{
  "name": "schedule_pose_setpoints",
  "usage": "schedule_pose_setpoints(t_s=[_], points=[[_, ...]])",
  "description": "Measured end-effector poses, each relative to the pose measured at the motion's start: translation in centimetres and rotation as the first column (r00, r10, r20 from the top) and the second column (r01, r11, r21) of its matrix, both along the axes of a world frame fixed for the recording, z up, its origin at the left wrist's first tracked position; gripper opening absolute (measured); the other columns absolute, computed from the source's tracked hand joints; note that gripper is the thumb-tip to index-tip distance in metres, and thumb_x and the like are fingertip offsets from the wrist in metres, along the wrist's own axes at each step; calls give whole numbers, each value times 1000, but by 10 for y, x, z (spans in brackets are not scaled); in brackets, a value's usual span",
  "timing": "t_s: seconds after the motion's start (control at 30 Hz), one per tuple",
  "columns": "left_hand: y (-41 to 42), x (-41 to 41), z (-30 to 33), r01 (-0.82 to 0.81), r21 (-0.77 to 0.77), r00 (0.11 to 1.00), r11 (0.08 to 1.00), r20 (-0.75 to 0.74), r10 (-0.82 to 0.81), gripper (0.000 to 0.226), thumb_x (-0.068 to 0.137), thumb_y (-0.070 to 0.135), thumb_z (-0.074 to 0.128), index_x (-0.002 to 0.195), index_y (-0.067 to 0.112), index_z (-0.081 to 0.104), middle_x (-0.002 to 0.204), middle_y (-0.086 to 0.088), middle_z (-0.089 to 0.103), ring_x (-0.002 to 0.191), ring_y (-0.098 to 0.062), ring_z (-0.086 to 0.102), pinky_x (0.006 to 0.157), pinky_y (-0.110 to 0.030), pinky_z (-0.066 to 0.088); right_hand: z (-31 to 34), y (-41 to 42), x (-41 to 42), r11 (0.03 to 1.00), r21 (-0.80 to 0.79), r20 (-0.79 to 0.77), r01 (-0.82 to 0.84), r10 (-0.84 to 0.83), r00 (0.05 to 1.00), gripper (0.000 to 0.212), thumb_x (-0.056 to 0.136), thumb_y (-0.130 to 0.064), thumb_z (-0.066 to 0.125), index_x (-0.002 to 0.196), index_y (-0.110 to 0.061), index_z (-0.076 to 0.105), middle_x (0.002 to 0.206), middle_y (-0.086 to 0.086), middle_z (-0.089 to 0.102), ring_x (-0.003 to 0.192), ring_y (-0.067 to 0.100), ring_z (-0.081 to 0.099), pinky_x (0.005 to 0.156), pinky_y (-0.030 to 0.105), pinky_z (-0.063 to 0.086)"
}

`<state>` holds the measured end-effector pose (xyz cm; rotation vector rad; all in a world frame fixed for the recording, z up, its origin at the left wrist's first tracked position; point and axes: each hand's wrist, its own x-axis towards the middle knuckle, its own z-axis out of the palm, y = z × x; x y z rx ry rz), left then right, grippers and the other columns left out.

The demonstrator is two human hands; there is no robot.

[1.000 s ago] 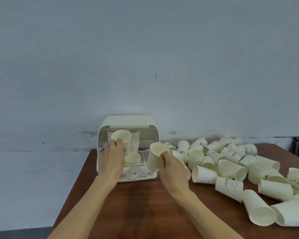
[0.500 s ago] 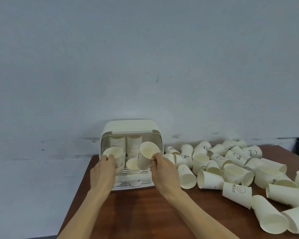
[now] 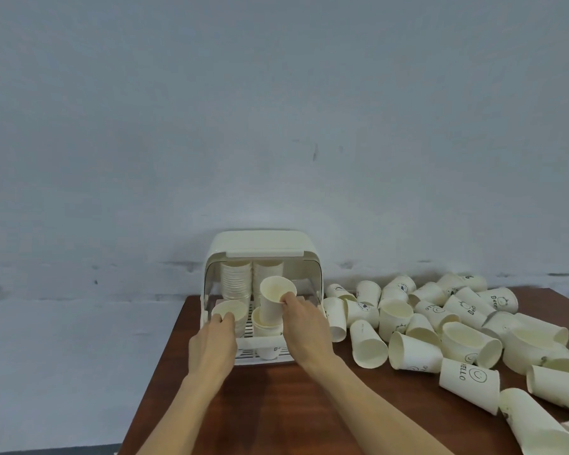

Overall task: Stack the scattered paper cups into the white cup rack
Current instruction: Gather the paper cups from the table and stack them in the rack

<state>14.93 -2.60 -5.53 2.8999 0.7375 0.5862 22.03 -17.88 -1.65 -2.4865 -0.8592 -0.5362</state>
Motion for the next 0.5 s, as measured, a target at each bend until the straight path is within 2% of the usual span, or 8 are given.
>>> schedule_pose_setpoints(t_s=[0.17, 0.3, 0.5], points=[[3, 3, -1, 18, -34, 999, 999, 30, -17, 17, 94, 10, 40, 103, 17, 52, 102, -1, 57, 92, -25, 59, 65, -33, 42, -10, 4, 2, 998, -60, -36, -10, 8, 999, 22, 92, -5, 40, 110, -10, 52, 101, 8, 63, 91, 29, 55, 63, 35, 31], [11, 5, -9, 64, -120, 993, 991, 109, -51, 16, 97, 13, 40, 100, 14, 56, 98, -4, 60, 90, -25, 56, 70, -33, 44, -19, 6, 0, 996, -90, -73, -6, 0, 997, 31, 88, -3, 40, 111, -11, 59, 102, 9, 65, 96, 32, 57, 69, 40, 41], [14, 3, -14, 120, -94, 991, 988, 73, -113, 21, 96, 11, 43, 113, 14, 55, 107, -5, 59, 97, -25, 53, 80, -33, 43, -32, 8, -4, 993, -115, -65, -12, 5, 998, 29, 87, -2, 40, 110, -8, 57, 101, 11, 64, 98, 31, 56, 71, 39, 41]])
